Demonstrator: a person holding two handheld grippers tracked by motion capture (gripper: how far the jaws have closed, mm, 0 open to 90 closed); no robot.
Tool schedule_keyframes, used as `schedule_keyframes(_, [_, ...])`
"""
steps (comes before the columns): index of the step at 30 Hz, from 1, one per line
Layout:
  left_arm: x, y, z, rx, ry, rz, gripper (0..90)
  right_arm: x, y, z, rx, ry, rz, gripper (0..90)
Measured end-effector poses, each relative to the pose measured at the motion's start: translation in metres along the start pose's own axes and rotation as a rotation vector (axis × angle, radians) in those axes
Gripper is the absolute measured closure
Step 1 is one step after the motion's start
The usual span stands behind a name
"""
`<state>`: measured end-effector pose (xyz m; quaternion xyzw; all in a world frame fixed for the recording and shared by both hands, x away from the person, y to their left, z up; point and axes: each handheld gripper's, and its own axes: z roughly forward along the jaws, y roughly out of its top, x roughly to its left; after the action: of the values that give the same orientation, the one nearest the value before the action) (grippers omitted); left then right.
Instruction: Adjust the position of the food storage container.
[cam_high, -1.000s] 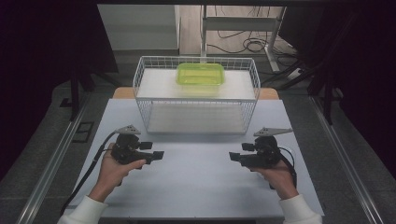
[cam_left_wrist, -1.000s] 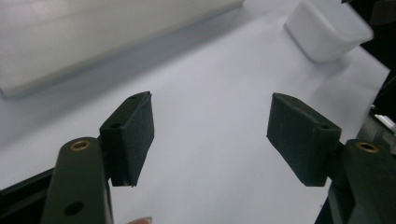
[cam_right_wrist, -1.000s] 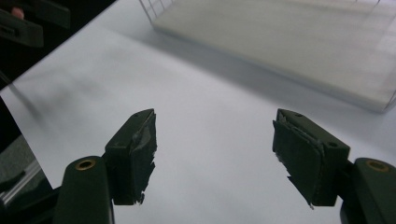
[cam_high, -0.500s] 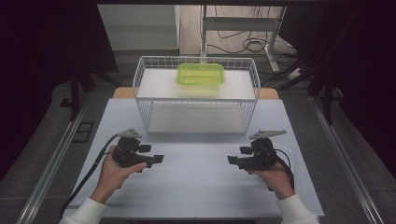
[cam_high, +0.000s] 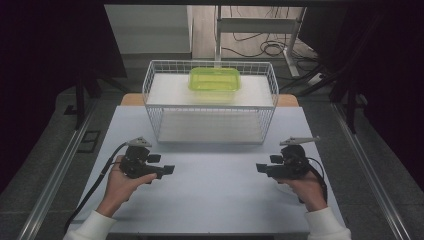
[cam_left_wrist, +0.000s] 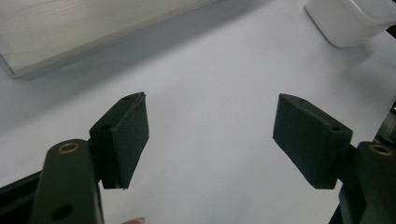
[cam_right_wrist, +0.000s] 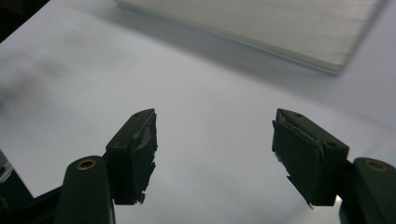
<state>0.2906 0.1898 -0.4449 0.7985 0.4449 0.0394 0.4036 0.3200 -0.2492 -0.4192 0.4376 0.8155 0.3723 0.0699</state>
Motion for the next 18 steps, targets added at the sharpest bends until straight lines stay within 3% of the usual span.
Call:
schedule_keyframes(5, [0.001, 0.000, 0.001, 0.004, -0.002, -0.009, 26.3, -0.019, -0.003, -0.011, 0.017, -0.069, 0.030, 35.2])
schedule_keyframes(11, [0.002, -0.001, 0.002, 0.014, -0.009, -0.012, 26.0, -0.040, -0.005, -0.021, 0.041, -0.101, 0.061, 42.3])
schedule_keyframes(18, [0.003, -0.001, 0.001, 0.014, -0.013, -0.016, 25.8, -0.058, -0.007, -0.036, 0.024, -0.128, 0.090, 47.4])
